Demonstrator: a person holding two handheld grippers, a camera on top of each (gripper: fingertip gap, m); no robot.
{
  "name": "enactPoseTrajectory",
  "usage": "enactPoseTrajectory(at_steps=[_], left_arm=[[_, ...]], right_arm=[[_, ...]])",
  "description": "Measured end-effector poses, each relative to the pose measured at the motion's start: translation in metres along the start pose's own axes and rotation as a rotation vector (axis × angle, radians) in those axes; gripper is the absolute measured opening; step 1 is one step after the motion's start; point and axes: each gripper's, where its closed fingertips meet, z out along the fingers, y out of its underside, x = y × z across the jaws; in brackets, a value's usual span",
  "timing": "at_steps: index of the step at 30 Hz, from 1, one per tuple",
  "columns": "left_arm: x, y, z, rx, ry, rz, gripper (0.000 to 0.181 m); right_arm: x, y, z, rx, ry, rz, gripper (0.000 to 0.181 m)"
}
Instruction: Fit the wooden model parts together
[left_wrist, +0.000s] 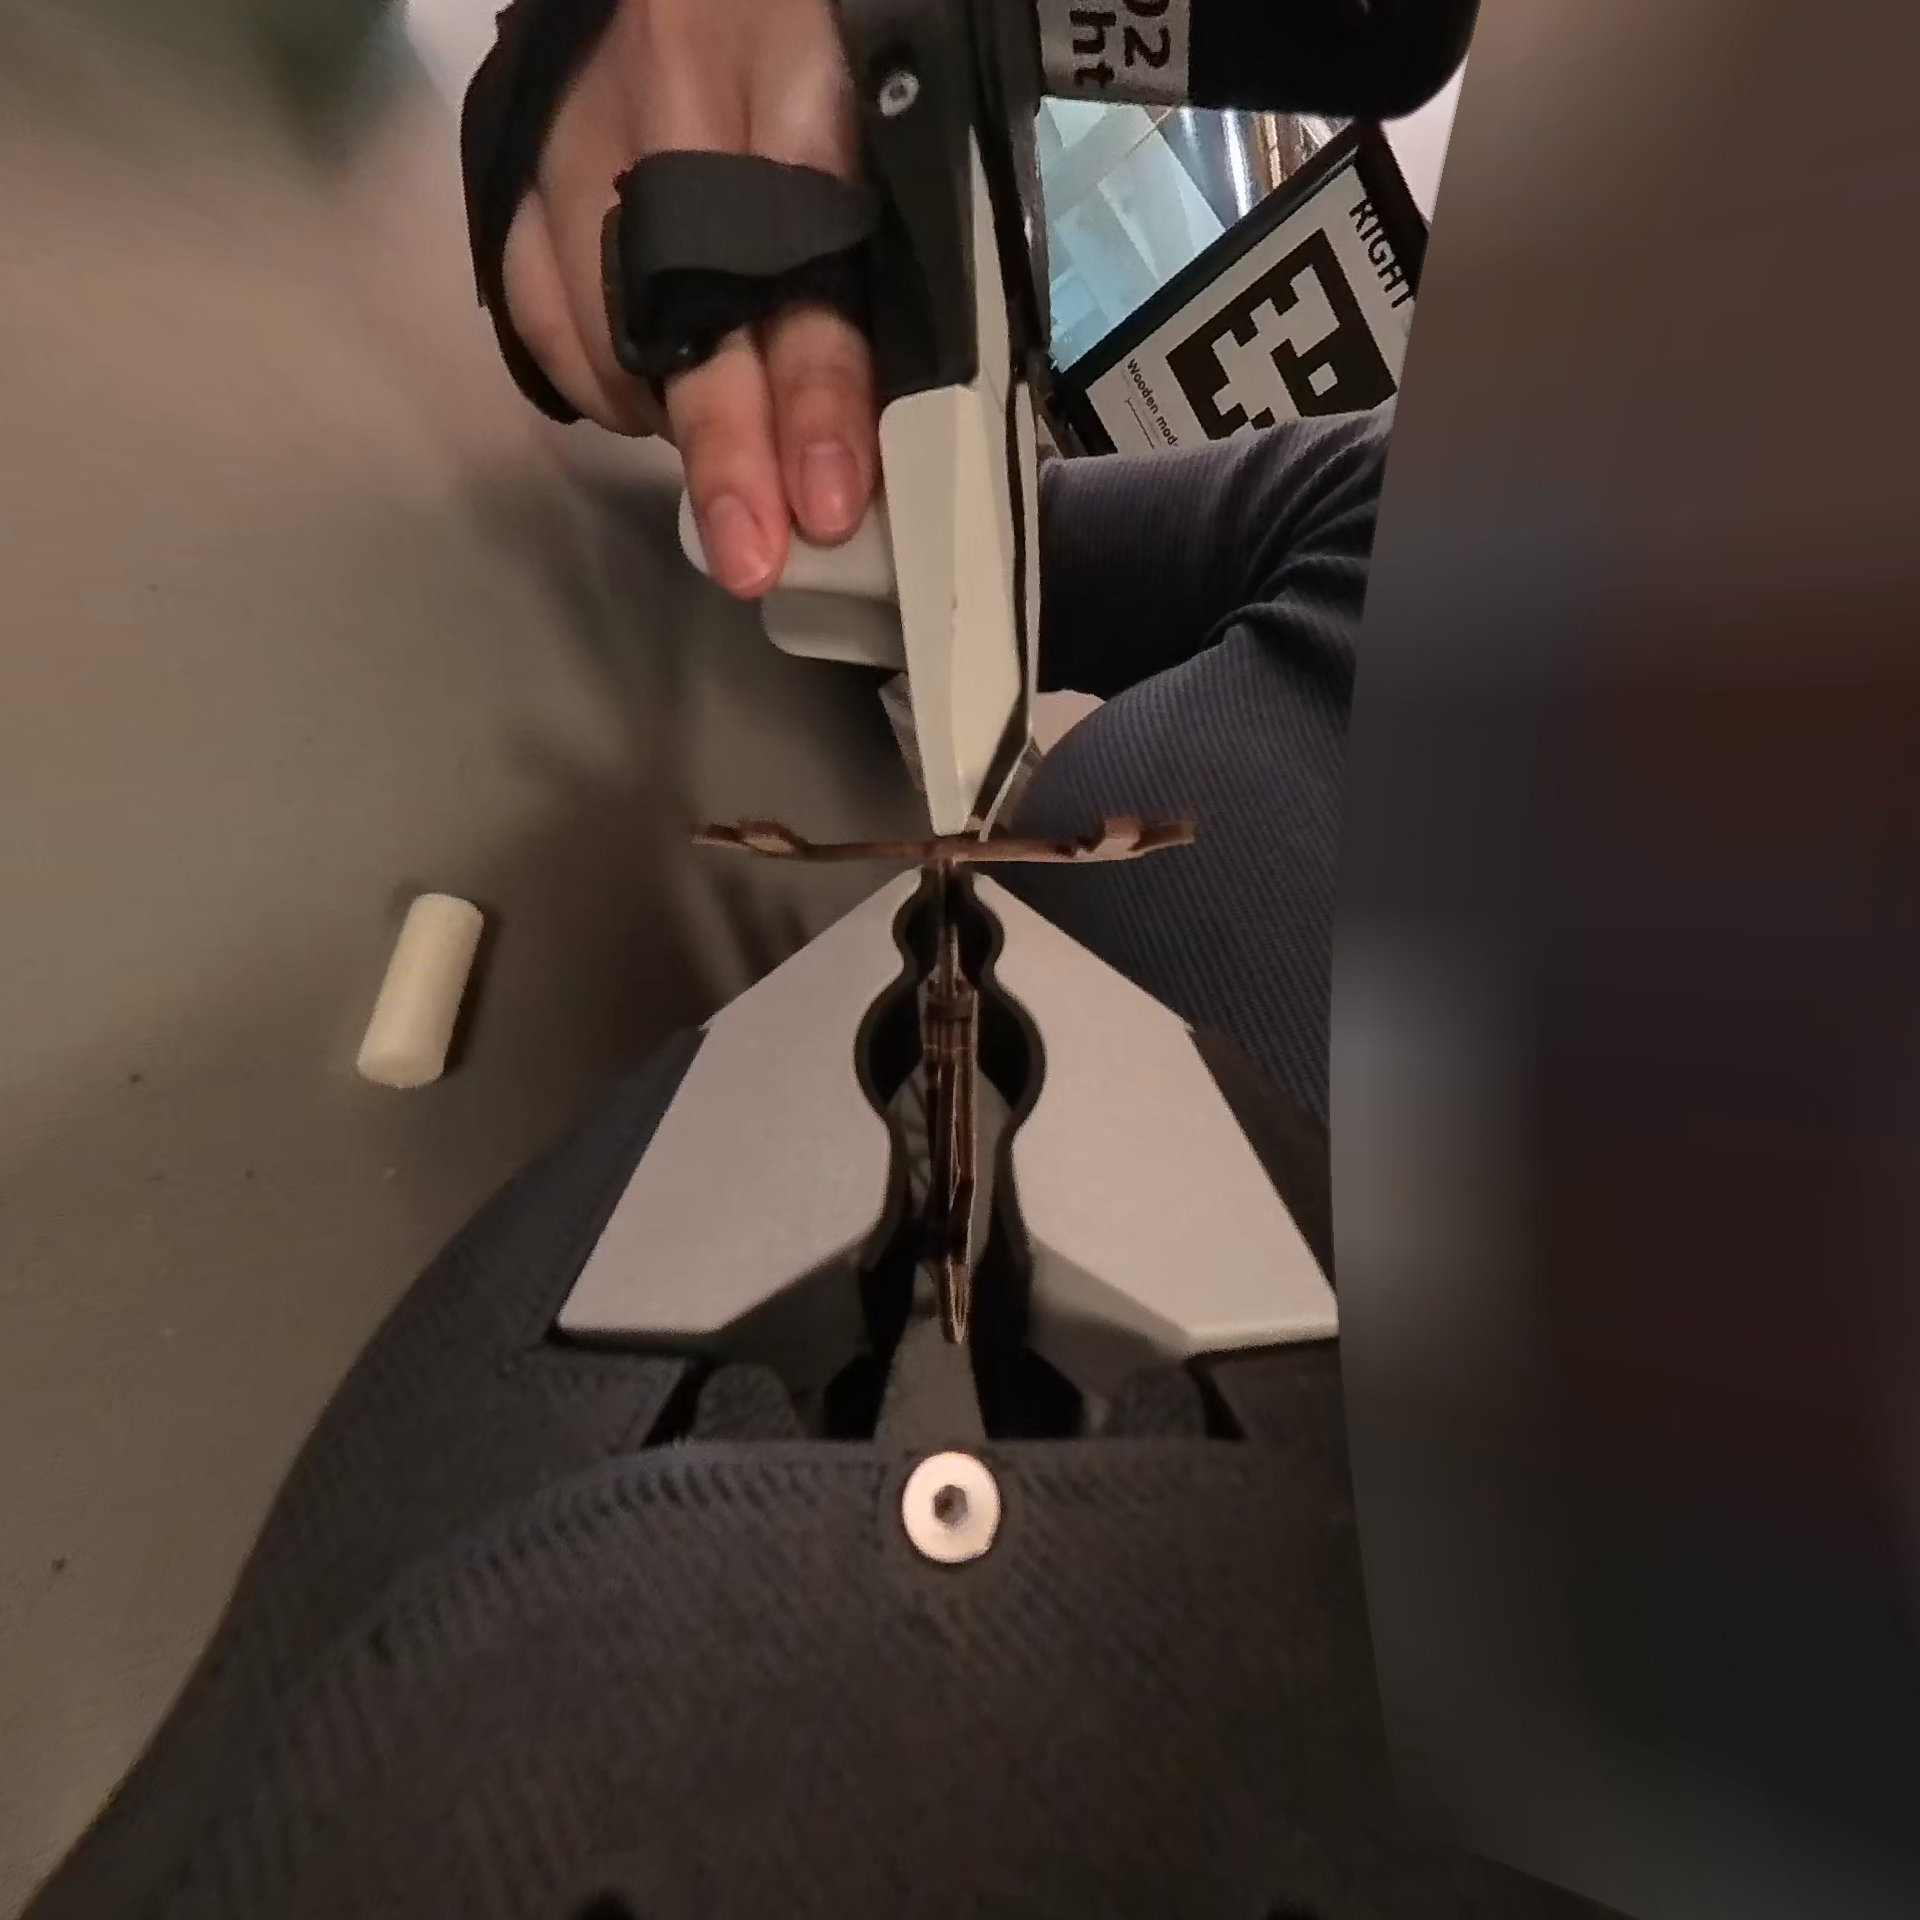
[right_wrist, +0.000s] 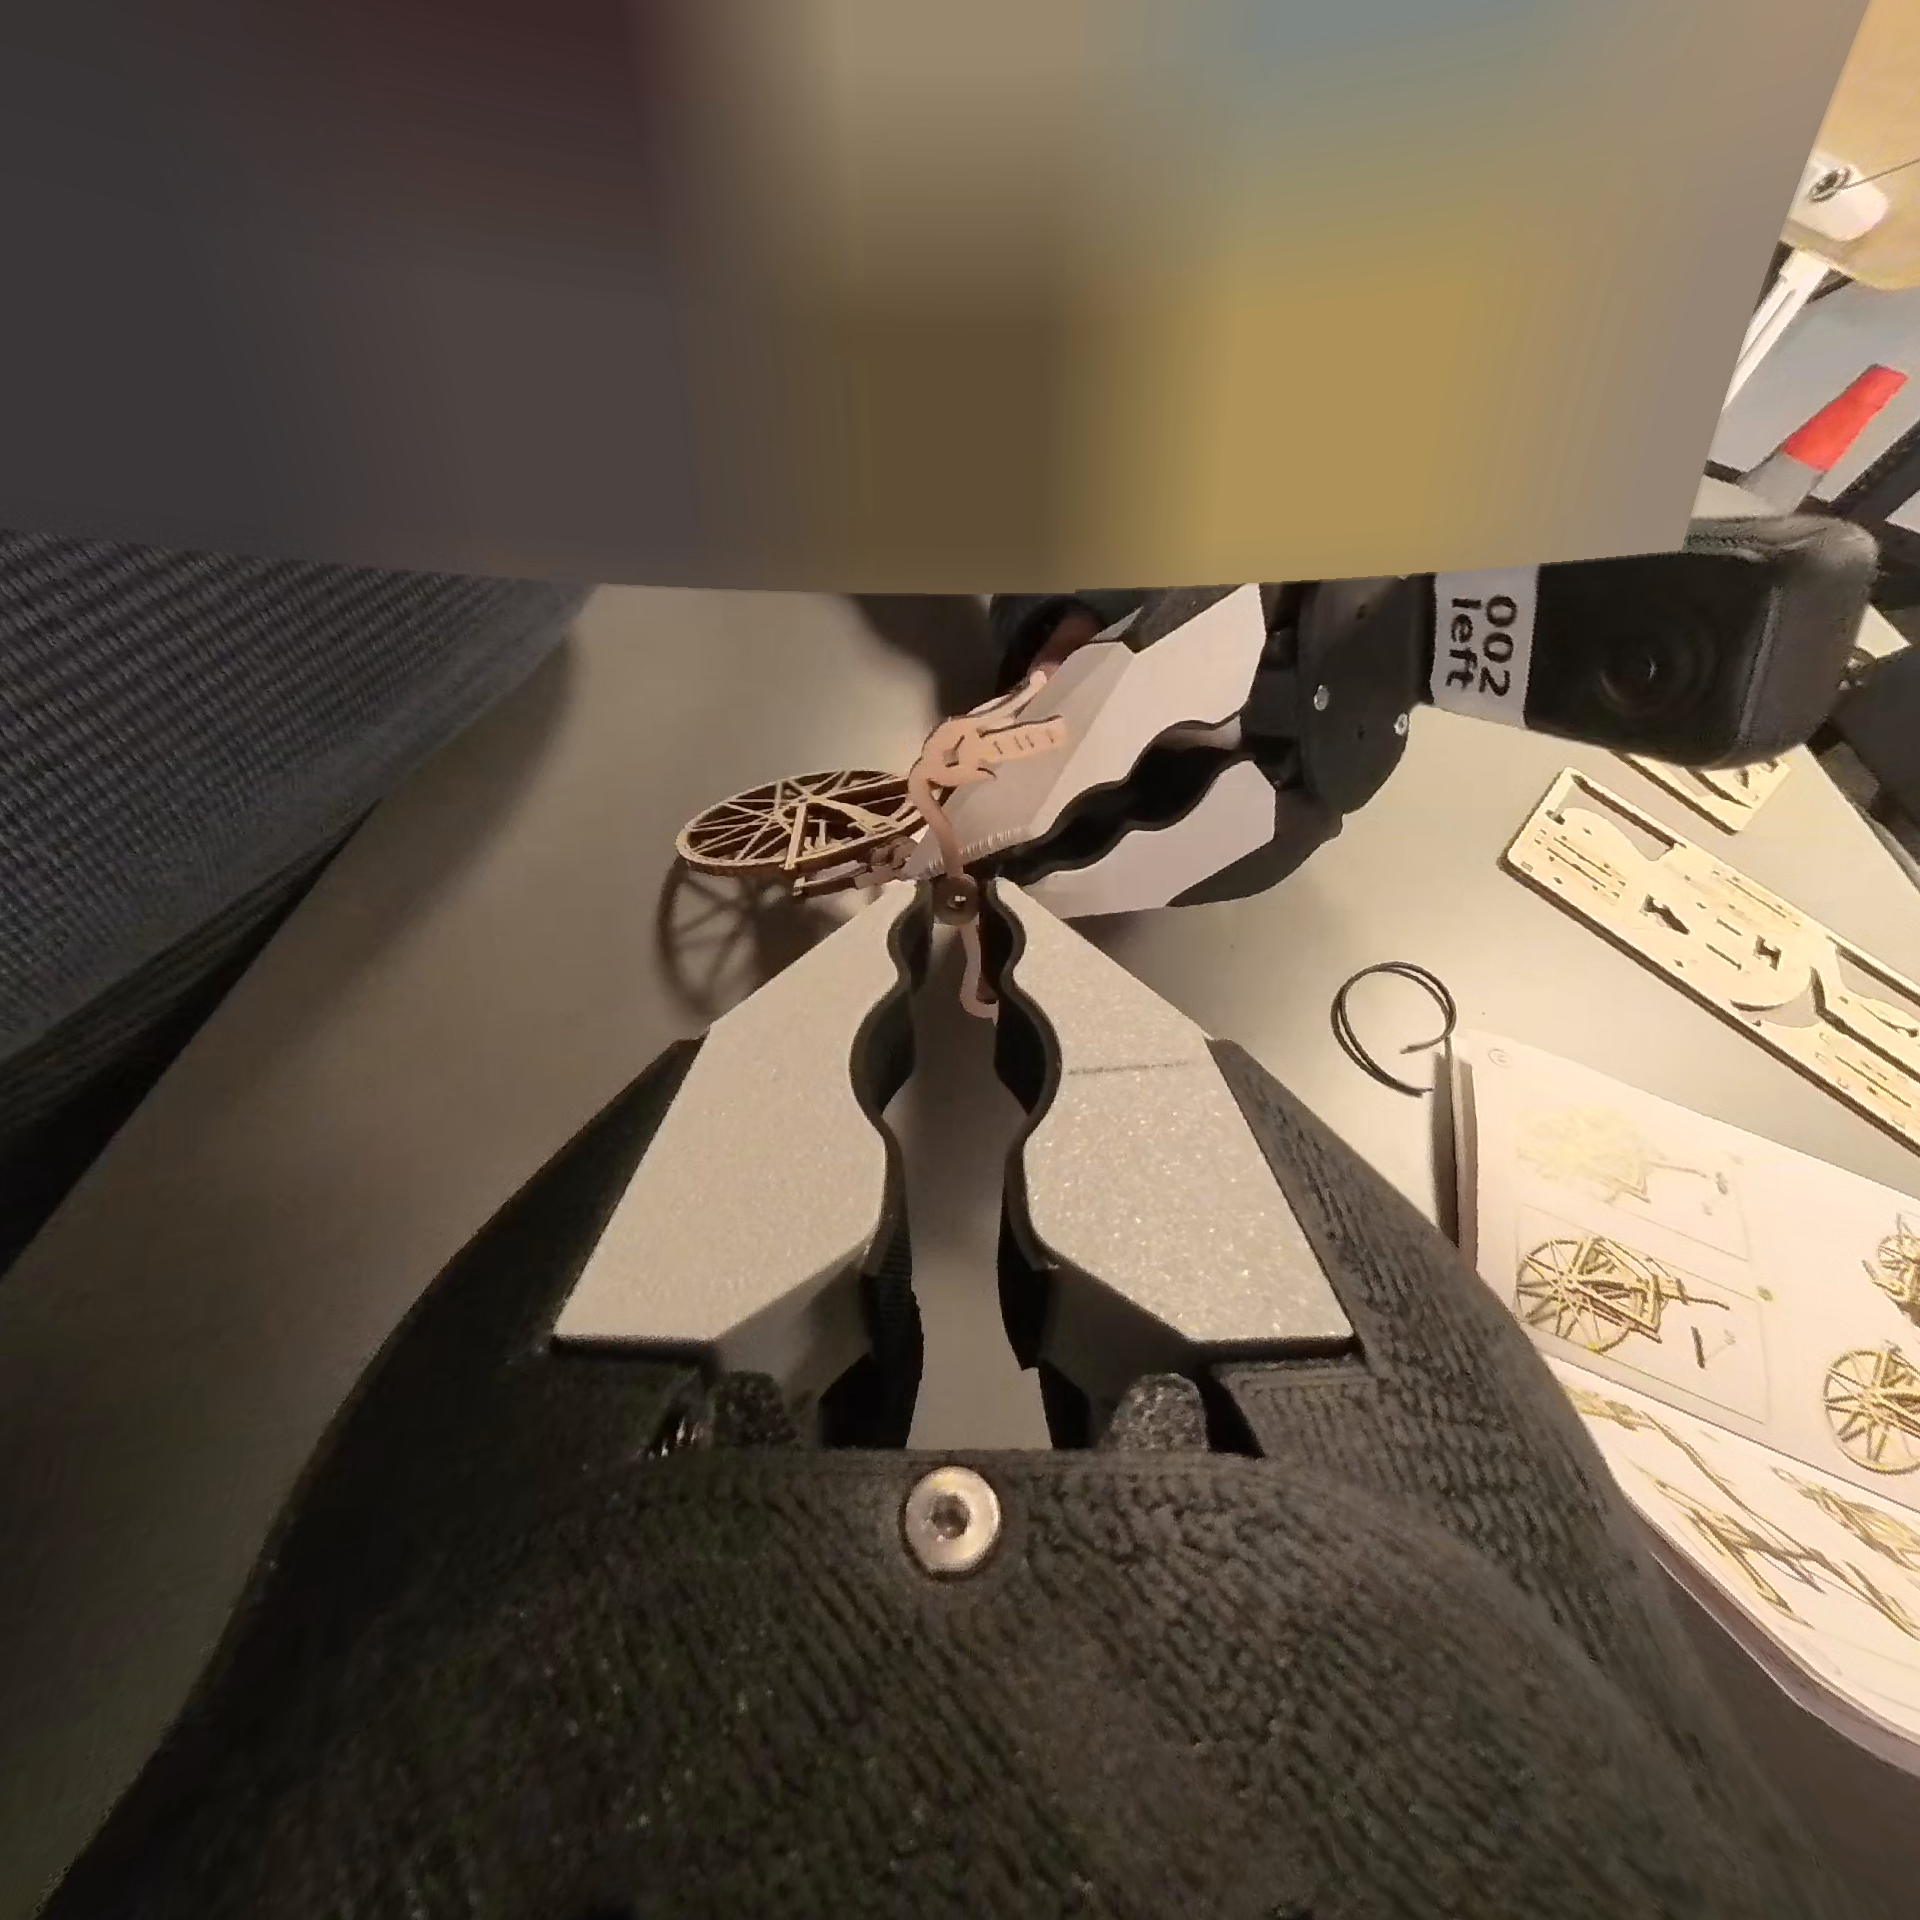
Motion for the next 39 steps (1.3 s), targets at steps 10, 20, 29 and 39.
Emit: enactPoseTrajectory(at_steps=[10, 20, 29, 39], left_arm=[[-0.004, 0.000, 0.000, -0.006, -0.011, -0.022, 0.002], [-0.011, 0.007, 0.004, -0.047, -0.059, -0.041, 0.002], [-0.015, 0.009, 0.006, -0.060, -0.081, -0.049, 0.002], [-0.015, 0.012, 0.007, -0.075, -0.082, -0.051, 0.002]], right_arm=[[0.008, 0.017, -0.008, -0.096, 0.041, 0.008, 0.006], [-0.015, 0.092, -0.052, -0.825, -0.160, 0.051, 0.006], [-0.018, 0.093, -0.054, -0.954, -0.219, 0.118, 0.014], [-0.012, 0.095, -0.053, -0.973, -0.089, 0.173, 0.018]])
